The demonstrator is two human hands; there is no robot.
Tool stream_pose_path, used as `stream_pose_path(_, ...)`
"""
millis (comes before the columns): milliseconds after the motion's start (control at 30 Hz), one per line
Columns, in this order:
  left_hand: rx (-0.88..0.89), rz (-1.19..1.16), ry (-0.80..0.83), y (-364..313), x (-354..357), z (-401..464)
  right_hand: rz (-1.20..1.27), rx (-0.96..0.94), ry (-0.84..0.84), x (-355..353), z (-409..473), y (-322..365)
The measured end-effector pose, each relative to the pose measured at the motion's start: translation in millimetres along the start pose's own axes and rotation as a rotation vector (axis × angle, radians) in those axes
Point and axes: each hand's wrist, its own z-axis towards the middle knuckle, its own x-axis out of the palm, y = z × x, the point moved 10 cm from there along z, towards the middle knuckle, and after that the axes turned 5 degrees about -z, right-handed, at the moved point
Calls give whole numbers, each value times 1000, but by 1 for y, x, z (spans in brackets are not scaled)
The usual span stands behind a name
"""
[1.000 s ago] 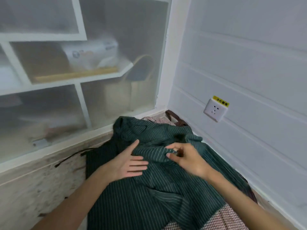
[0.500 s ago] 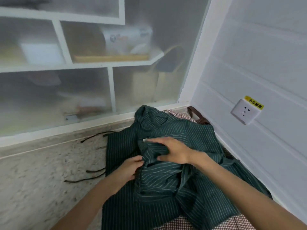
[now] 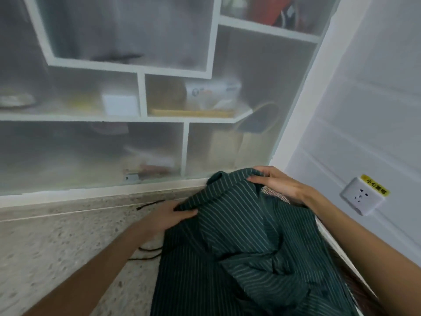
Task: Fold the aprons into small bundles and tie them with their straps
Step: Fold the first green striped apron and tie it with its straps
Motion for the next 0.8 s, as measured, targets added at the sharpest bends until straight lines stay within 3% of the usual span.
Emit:
stream_pose_path(67, -40, -331, -45, -19, -4, 1, -35, -12, -69, -19, -18, 3)
stream_pose_path(167, -30, -379, -52, -59, -4, -2, -217, -3, -78, -34, -43, 12)
stream_pose_path(333, 153, -86, 82, -141, -7, -45, -438, 87, -259, -75, -99, 39)
stream_pose_path(433, 253, 220, 135, -172, -17, -82, -307, 46, -398, -79, -146, 77)
stream_pose_path(567, 392, 490, 15, -192, -49, -129, -173, -62, -544, -57, -211, 132)
stream_pose_path(633, 473, 454, -22, -201, -59, -153, -163, -113, -640, -50, -232, 158)
stream_pose_path(800, 510, 63, -91, -195, -106, -234, -128, -237, -850, -8, -277, 236)
